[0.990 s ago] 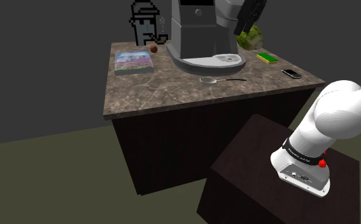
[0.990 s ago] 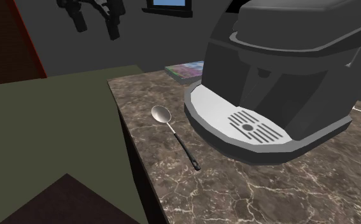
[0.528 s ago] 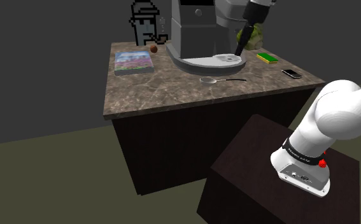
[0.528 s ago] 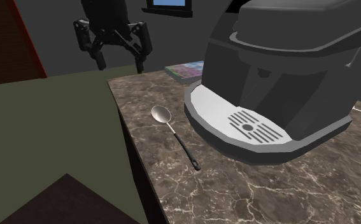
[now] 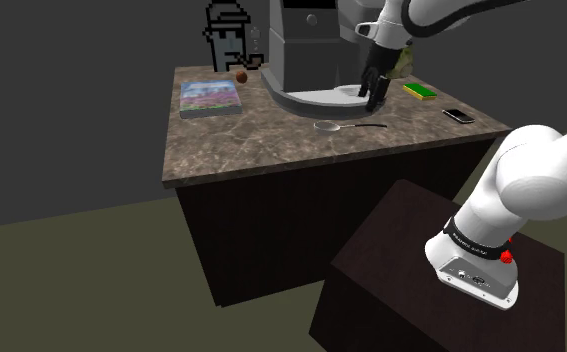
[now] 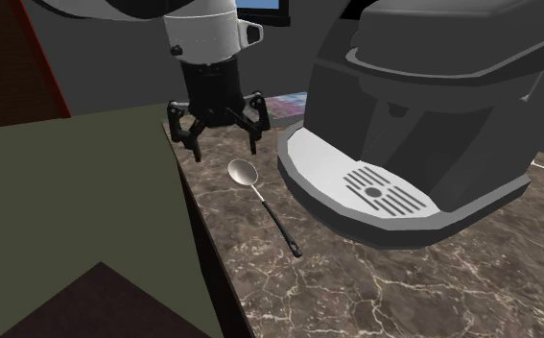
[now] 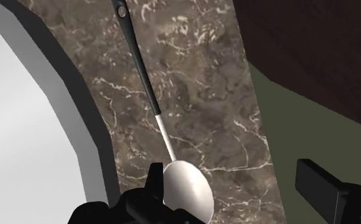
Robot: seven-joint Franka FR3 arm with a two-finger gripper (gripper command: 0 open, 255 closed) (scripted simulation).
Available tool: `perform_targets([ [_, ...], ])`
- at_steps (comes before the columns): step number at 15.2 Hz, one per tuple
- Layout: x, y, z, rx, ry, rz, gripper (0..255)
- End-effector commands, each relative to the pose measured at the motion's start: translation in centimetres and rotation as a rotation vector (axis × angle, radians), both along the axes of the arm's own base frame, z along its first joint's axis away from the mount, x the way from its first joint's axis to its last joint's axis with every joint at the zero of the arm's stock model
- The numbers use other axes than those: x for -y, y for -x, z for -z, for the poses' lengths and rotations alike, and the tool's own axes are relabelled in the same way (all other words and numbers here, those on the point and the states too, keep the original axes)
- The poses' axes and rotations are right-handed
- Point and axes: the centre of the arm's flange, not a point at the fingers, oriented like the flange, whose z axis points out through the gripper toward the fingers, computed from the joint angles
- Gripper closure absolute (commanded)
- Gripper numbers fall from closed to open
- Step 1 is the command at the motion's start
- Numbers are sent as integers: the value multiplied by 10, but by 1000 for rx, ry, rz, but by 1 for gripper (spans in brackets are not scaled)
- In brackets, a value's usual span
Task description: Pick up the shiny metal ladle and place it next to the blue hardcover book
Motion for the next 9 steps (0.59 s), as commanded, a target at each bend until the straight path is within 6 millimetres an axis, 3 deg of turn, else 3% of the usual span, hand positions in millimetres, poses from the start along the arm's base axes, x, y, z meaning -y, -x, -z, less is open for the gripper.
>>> perform_targets([
  [1, 10, -11, 21, -2, 27, -94, 0],
  [5, 29, -34, 63, -9, 78, -268, 0],
  [9, 32, -40, 85, -10, 86, -295, 0],
])
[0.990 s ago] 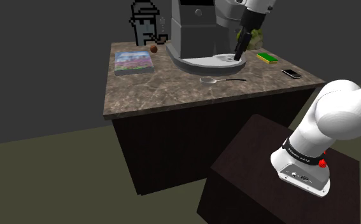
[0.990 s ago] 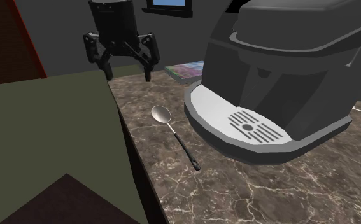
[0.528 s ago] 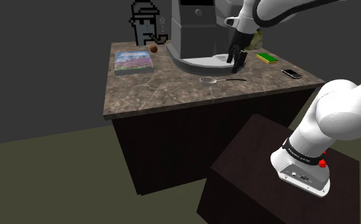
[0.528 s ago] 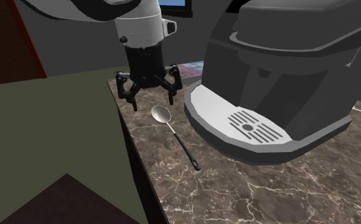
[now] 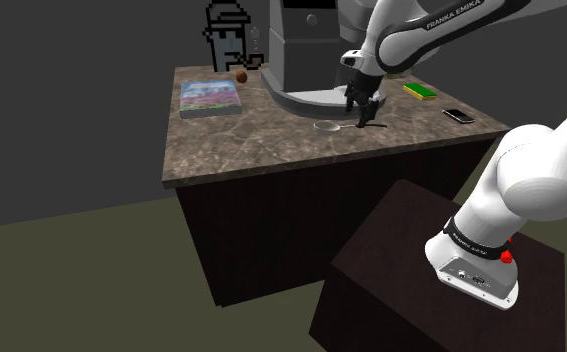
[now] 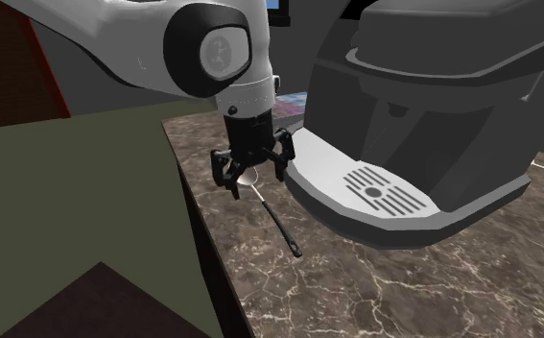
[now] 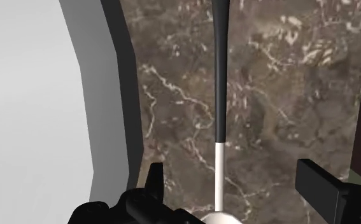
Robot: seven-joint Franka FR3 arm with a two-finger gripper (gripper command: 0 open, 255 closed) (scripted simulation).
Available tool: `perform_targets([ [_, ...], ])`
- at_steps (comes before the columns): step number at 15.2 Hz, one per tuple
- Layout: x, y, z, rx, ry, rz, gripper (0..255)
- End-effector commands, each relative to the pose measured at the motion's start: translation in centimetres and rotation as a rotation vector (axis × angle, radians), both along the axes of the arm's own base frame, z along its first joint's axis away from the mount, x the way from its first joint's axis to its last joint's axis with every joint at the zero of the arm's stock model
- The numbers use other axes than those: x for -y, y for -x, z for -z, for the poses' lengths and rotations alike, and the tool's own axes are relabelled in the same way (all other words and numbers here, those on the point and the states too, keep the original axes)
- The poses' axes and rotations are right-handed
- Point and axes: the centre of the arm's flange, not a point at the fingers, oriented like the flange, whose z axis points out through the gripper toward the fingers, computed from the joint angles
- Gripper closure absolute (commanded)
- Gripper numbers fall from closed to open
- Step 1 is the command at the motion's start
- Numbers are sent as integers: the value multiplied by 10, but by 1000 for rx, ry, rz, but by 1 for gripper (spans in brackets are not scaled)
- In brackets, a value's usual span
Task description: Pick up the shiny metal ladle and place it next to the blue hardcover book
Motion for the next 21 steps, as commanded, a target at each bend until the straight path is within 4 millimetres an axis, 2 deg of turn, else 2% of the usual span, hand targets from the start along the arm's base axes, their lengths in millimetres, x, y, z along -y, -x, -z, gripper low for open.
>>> perform_targets([
  [1, 1, -2, 11, 1, 2, -6, 0],
  [5, 2, -4, 30, 1, 2, -6, 0],
  [12, 2, -3, 30, 1, 2, -5, 0],
  [13, 2, -4, 29, 1, 2, -5, 255],
  [21, 2, -1, 28, 1, 2, -6, 255],
])
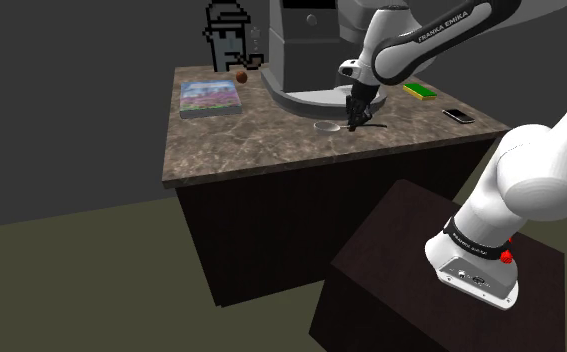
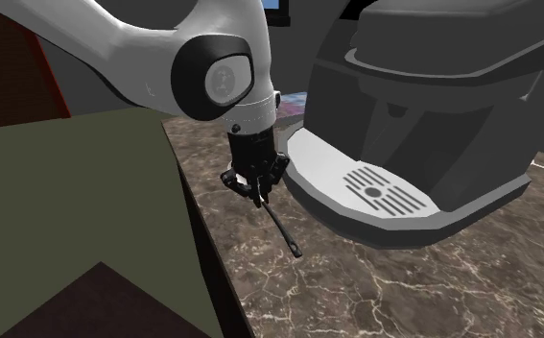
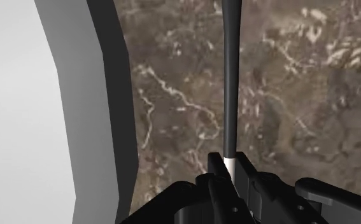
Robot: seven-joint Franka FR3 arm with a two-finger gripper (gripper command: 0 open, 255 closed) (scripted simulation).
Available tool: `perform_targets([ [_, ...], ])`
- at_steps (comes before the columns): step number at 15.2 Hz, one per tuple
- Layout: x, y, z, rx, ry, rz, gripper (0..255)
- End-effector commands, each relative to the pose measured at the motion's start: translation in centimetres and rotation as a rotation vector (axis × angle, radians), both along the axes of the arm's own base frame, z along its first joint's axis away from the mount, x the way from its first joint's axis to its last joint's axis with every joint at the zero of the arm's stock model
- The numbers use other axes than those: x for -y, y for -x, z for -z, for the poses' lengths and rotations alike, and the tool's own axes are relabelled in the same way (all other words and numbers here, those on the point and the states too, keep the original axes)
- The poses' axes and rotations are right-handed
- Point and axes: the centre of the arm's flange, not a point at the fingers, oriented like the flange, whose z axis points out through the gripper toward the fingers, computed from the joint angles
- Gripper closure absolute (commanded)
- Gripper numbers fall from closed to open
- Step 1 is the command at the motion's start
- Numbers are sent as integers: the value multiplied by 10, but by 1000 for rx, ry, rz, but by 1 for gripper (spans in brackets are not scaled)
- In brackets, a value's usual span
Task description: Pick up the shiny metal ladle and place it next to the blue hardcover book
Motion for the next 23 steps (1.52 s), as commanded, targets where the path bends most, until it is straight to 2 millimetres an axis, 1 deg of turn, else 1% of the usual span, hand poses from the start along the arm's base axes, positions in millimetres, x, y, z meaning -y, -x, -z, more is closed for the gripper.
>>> perform_targets([
  [1, 1, -2, 3, -4, -1, 1, 255],
  [22, 1, -2, -106, -4, -1, 1, 255],
  [23, -9, -11, -106, -4, -1, 1, 255],
])
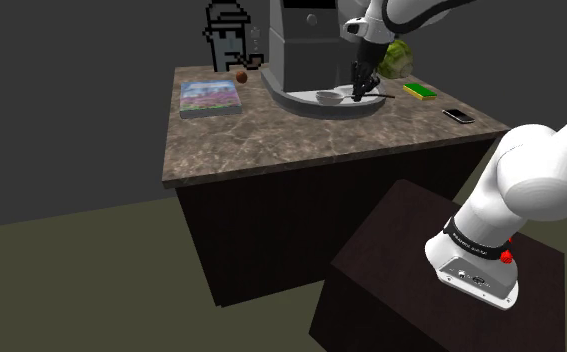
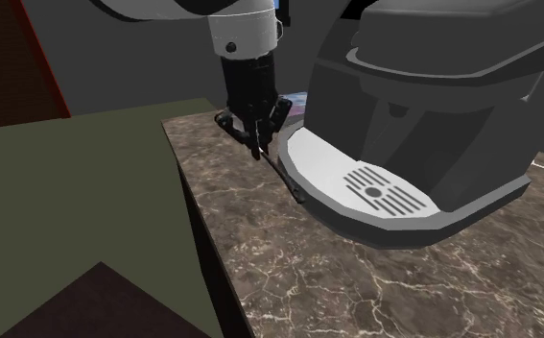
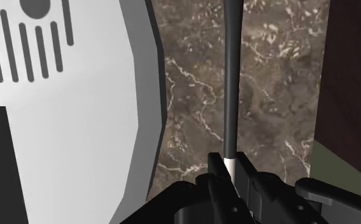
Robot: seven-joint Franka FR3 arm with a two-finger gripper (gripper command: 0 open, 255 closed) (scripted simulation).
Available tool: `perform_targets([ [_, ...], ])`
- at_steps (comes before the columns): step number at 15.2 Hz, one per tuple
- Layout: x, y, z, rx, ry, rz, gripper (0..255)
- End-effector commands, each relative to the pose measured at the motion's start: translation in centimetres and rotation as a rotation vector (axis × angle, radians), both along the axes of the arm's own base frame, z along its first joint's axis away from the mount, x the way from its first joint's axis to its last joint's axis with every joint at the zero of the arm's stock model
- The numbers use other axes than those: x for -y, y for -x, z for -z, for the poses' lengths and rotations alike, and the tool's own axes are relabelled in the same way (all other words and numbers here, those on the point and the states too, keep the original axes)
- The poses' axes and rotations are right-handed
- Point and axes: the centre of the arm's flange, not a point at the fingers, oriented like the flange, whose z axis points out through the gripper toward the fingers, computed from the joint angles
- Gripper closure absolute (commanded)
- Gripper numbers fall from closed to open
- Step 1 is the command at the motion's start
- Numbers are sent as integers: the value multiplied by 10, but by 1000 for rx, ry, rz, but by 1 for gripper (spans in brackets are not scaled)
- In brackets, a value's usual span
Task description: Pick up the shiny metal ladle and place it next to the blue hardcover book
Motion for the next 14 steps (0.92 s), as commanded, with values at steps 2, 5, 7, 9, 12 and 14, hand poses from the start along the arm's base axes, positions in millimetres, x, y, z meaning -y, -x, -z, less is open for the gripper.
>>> perform_targets([
  [2, -26, -22, -1, -1, 0, 0, 255],
  [5, -55, -48, -1, -1, 0, 0, 255],
  [7, -75, -66, -1, -1, 0, 0, 255],
  [9, -95, -84, -2, -1, 0, 0, 255],
  [12, -124, -110, -2, -1, 0, 0, 255],
  [14, -143, -128, -2, -1, 0, 0, 255],
])
